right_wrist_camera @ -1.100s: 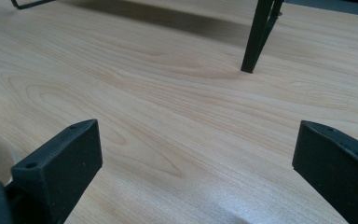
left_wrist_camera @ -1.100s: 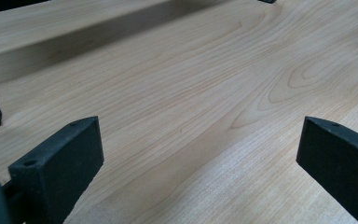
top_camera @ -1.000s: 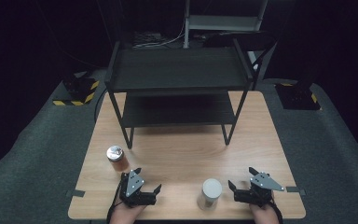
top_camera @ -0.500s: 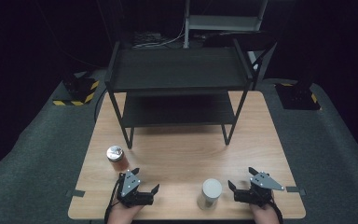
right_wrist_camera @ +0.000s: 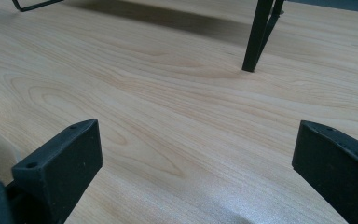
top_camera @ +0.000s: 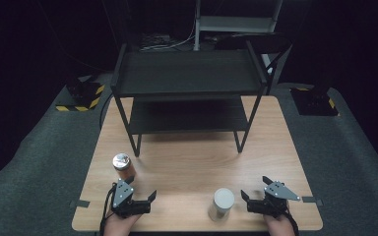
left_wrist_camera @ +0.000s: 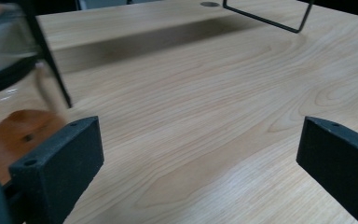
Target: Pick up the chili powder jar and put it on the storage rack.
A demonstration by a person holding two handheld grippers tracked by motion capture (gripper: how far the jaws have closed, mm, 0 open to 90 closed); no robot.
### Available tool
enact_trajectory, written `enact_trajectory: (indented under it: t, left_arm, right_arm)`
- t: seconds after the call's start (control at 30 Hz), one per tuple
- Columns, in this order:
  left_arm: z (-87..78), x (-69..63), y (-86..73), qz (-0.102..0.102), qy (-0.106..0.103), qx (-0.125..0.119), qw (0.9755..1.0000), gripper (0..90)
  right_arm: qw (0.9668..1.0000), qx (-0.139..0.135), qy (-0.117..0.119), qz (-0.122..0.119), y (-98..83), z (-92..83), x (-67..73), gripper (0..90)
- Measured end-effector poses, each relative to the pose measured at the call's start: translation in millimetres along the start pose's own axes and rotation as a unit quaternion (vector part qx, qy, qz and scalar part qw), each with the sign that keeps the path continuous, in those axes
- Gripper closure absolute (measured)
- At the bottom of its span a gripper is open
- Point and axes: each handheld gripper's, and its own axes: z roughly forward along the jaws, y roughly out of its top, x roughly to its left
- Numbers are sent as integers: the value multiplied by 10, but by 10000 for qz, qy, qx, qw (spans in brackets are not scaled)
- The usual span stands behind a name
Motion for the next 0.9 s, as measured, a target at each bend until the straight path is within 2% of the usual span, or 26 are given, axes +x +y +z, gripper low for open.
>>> enact_trajectory:
  t: [0.33, 0.9]
  left_arm:
    - [-106, 22, -14, -26, 317, -57, 9995, 7]
    - [-174, 78, -48, -145, 556, -121, 9983, 4]
  right_arm:
    - [10000, 3, 4, 0, 1, 1, -1, 8]
    - [10000, 28, 35, -3, 10, 6, -14, 8]
